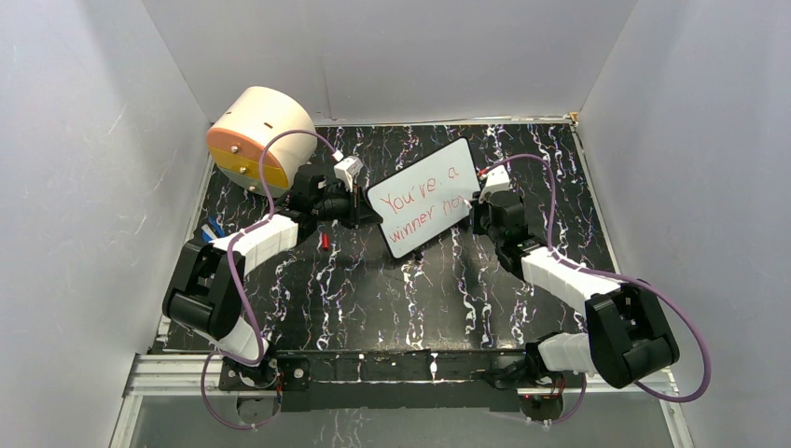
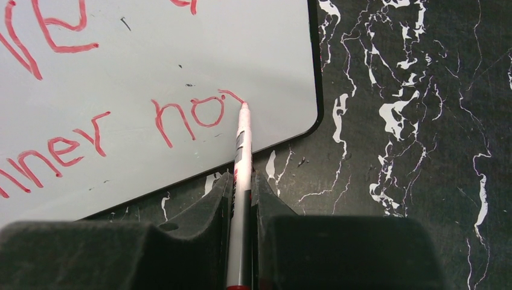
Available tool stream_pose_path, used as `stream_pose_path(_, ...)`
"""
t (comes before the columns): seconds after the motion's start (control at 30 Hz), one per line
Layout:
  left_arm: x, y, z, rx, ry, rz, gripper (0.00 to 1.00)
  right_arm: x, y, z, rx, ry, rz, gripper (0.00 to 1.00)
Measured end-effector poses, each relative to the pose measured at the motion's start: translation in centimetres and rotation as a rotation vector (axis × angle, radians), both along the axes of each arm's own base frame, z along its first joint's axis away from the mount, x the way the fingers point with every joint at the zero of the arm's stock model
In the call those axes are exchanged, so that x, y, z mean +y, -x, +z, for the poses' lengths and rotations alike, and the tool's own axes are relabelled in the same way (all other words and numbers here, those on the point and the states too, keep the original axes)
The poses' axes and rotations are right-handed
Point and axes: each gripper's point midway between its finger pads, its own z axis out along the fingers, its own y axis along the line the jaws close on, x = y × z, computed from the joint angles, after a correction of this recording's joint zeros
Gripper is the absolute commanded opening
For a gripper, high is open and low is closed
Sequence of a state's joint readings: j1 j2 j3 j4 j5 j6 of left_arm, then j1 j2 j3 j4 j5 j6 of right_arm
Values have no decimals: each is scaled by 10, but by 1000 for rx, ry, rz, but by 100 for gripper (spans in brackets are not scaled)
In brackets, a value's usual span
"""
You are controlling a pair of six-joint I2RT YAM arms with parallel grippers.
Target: Write a sentence on the whiteboard
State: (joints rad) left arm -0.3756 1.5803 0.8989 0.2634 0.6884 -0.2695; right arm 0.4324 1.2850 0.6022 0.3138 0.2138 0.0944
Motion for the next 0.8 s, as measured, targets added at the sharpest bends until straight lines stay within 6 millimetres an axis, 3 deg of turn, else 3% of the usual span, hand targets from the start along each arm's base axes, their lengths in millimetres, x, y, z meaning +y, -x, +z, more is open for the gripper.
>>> stream_pose_path(0.8,0,0,0,0,0,0,0,-2,-1,-2,4,7,0,0)
